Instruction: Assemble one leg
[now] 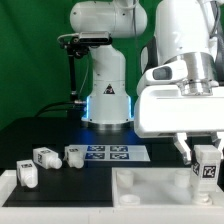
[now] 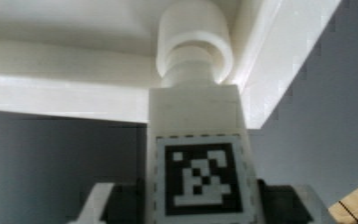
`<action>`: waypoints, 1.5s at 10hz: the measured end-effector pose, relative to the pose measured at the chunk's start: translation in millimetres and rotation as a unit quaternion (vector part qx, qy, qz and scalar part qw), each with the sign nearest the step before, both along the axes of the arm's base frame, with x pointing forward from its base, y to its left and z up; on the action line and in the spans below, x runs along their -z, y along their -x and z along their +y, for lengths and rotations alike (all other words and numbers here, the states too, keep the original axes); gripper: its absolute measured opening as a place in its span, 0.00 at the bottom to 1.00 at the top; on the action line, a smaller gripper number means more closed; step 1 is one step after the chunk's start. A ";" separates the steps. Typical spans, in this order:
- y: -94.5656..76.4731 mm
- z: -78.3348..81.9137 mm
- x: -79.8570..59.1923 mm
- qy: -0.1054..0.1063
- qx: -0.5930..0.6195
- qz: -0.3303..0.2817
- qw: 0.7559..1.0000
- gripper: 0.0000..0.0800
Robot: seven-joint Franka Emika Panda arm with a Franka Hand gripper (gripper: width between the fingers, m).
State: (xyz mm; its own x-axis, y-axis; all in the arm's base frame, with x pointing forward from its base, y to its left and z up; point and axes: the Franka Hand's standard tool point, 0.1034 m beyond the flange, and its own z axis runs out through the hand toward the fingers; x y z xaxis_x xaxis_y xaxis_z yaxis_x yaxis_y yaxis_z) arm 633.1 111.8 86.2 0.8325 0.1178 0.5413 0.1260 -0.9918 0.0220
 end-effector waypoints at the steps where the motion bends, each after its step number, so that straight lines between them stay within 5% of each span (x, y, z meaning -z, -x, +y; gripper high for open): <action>1: 1.1 0.1 3.1 0.000 0.000 0.001 1.000 0.36; 9: 3.5 -6.4 14.0 0.004 0.001 0.009 1.000 0.39; 10: 3.9 -6.2 14.5 0.004 0.001 0.025 1.000 0.61; 11: 0.1 -9.2 8.1 0.002 0.004 0.041 0.999 0.61; 12: -1.0 -8.6 2.9 0.000 0.007 0.071 0.997 0.77; 15: -5.4 -1.4 -2.1 0.001 0.010 0.209 0.978 0.81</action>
Offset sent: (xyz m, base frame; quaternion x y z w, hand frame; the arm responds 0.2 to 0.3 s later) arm -0.0023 -0.0003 -0.0121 0.0371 -0.0025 0.0186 0.9991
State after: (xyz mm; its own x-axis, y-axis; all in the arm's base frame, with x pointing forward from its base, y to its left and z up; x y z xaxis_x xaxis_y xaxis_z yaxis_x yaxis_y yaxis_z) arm 638.5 110.4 88.3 0.9832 0.1004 0.1524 0.1055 -0.9941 -0.0256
